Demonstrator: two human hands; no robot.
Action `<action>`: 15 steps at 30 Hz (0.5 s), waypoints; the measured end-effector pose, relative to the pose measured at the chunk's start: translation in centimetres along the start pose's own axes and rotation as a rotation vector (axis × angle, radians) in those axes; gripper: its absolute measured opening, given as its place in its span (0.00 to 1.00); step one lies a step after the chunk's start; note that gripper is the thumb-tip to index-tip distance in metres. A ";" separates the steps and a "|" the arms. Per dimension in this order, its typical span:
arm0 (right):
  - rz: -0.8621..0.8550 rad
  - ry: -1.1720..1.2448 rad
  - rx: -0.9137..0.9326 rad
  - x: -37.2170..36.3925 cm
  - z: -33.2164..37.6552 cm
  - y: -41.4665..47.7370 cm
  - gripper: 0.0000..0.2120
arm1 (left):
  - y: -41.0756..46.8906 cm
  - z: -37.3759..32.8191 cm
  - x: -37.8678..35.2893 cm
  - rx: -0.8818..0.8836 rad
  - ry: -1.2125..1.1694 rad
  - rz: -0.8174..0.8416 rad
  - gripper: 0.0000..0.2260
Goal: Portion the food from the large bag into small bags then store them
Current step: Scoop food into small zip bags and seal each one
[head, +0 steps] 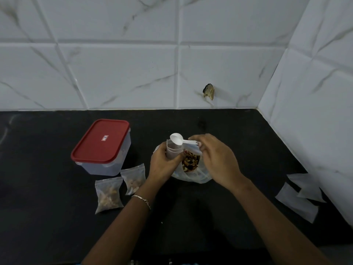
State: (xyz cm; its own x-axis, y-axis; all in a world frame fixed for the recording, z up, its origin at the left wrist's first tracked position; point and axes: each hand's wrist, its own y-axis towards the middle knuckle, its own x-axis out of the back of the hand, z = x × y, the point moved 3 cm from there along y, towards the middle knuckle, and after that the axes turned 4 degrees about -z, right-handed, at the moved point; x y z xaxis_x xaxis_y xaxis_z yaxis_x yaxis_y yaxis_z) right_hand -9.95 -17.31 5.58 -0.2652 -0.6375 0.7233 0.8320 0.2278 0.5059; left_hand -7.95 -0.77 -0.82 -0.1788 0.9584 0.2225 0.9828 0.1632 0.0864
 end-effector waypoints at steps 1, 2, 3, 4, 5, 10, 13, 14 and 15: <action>-0.017 0.159 -0.099 -0.1 -0.5 0.0 0.14 | 0.0 0.1 0.0 0.014 0.009 0.009 0.21; -0.024 0.301 -0.195 -0.2 -1.0 -0.2 0.14 | 0.0 0.2 0.0 0.025 0.014 0.020 0.22; -0.039 0.429 -0.289 -0.5 -1.5 -0.6 0.13 | -0.1 0.4 0.0 0.039 0.012 0.036 0.22; -0.071 0.538 -0.388 -1.0 -2.0 -1.1 0.13 | -0.2 0.6 0.1 0.053 0.005 0.054 0.21; -0.108 0.621 -0.492 -1.6 -2.6 -1.9 0.12 | -0.4 0.7 0.1 0.065 -0.005 0.069 0.18; -0.093 0.307 -0.510 -4.5 -5.1 -5.9 0.14 | -2.0 2.6 0.9 0.135 0.014 0.054 0.09; -0.016 -0.069 -0.261 -4.9 -6.3 -6.5 0.19 | -2.9 4.1 1.4 0.180 0.044 0.040 0.11; 0.007 -0.182 -0.181 -4.9 -6.7 -6.4 0.20 | -3.1 4.5 1.5 0.190 0.064 0.038 0.12; 0.027 -0.276 -0.111 -4.9 -6.9 -6.2 0.22 | -3.3 4.9 1.7 0.192 0.079 0.043 0.11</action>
State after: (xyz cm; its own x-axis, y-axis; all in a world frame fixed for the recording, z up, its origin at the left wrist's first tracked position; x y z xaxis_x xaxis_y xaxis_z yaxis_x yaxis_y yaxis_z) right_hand -10.46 -20.67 -4.34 -0.3521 -0.4046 0.8440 0.8847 0.1505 0.4412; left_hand -11.29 1.43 -5.46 -0.1321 0.9453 0.2984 0.9791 0.1714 -0.1094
